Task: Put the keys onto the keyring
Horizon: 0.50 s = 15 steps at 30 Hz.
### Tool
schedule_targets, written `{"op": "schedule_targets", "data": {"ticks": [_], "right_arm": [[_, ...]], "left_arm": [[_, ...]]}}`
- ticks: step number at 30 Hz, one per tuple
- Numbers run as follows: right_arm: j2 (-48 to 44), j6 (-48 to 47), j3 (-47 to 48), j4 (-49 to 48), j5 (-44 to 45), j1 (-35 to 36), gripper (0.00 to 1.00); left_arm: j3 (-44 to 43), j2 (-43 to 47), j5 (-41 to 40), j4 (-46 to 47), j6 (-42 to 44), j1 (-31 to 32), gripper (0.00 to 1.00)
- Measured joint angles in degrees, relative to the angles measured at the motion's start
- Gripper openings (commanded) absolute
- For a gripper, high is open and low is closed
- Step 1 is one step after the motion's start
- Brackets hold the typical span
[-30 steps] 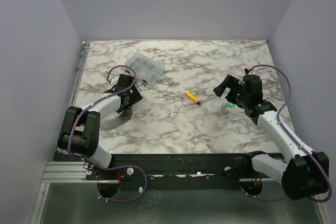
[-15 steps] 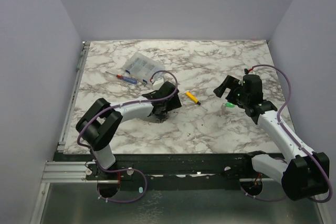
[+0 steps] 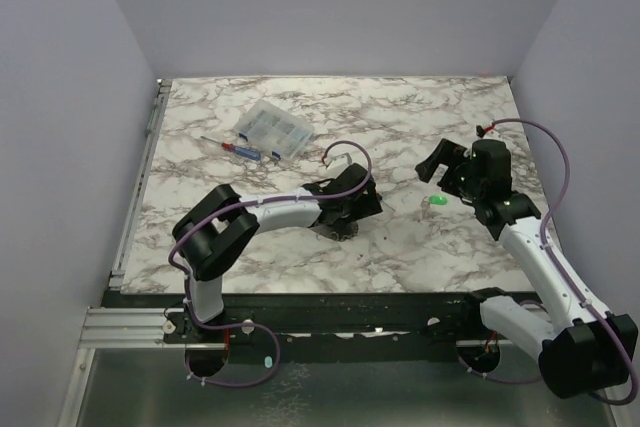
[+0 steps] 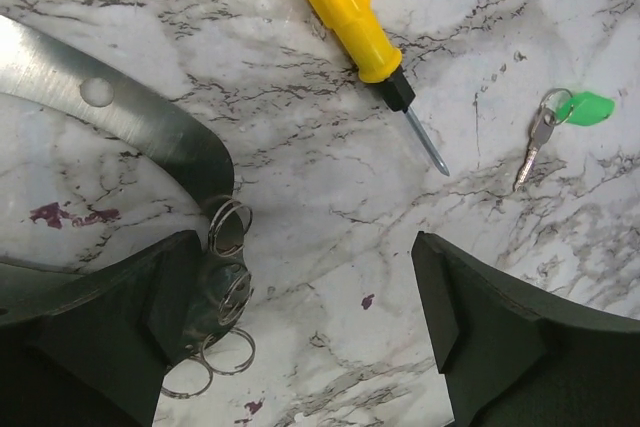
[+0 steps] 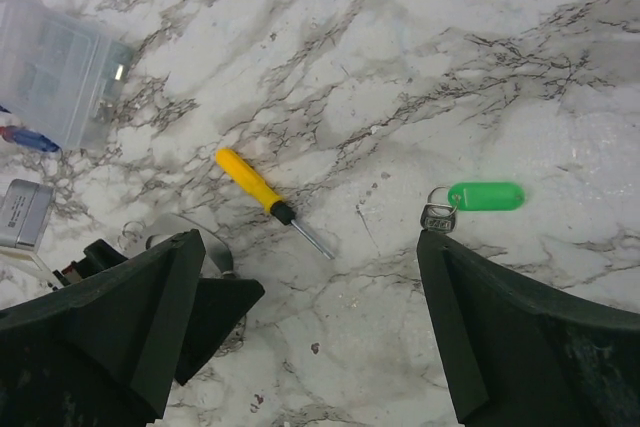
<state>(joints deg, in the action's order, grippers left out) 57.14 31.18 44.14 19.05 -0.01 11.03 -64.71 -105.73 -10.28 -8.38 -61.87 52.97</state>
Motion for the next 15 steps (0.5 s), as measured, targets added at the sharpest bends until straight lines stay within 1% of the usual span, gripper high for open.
{"op": "schedule_targets", "data": {"ticks": [2,5,8,11,15], "right_arm": [[-0.83,-0.44,0.52,0.79,0.59,0.0,1.0],[-2.25,-1.33,0.7,0.79,0.72,0.02,1.0],[-3.45,-2.93,0.7,0.31,-0.22,0.0,1.0],[-4.13,-5.05,0.7,-1.46,-3.56,0.0,1.0],[-4.35,-6.45,0.46,-4.39,-8.83,0.02,1.0]], "left_arm": [[0.0,0.37,0.31,-0.63,0.2,0.04,0.99],[0.92,2.19,0.17,-1.88,2.16,0.02,0.99],[2.6,6.82,-0.96,-3.37,5.84,0.04,0.99],[3.3,13.38,-3.3,-5.46,11.04,0.04,0.99],[2.69,20.65,-6.47,-9.4,20.87,0.04,0.99]]}}
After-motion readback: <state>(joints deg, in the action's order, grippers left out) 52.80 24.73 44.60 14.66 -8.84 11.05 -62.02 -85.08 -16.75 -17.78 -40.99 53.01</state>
